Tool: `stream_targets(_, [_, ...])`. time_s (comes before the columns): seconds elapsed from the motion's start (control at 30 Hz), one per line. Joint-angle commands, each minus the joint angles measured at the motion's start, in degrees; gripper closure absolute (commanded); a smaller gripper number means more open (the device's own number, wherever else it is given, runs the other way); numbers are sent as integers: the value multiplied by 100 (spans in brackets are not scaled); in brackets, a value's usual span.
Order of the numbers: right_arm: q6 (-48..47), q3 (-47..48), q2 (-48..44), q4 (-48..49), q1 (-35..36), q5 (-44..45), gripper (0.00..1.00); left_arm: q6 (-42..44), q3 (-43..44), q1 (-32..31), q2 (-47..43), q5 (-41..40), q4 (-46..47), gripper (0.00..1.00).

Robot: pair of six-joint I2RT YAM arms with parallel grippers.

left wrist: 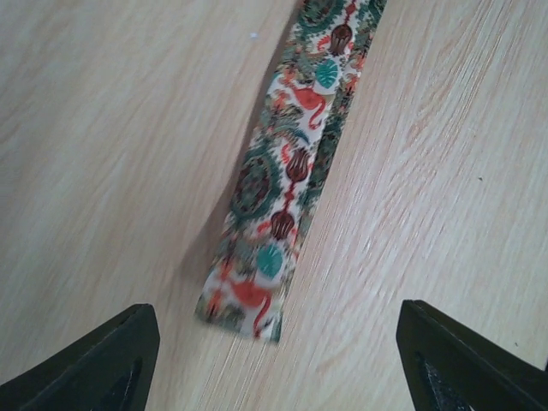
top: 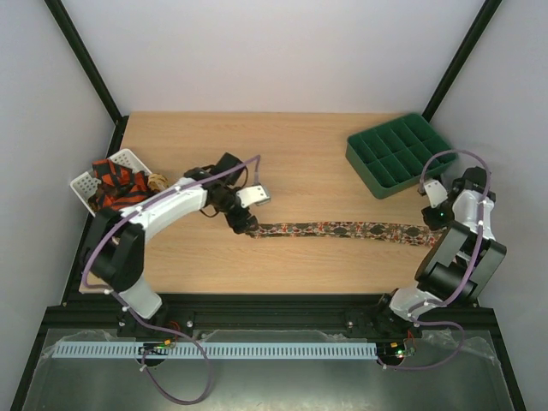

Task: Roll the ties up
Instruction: Adjust the tie at the center of the board.

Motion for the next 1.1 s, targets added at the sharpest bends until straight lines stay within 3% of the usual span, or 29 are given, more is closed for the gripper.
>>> stream_targets(0.0, [710, -341, 137, -627, 31, -294, 73, -58, 235, -442, 603, -276, 439, 21])
stream_targets(0.23, [1486, -338, 928, -373, -102, -191, 75, 37, 519, -898, 1358, -736, 723, 21])
stream_targets(0.4, [985, -222, 1409, -258, -403, 174, 77, 347, 187, -1005, 1423, -884, 680, 25])
stream_targets(0.57, [414, -14, 1810, 241, -557, 843, 78, 365, -297, -1335, 1206, -856, 719, 32])
stream_targets(0.83, [-117, 249, 2012, 749, -566, 1218, 78, -52, -492, -1601, 1318, -1310, 1161, 54])
stream_targets(0.97, [-249, 381, 1734, 476, -575, 1012, 71, -115, -390, -1461, 1154, -1458, 1292, 53])
stream_targets(1.07, [-399, 387, 1143, 74, -575, 576, 55, -126, -276, -1296, 929, -1541, 1344, 47])
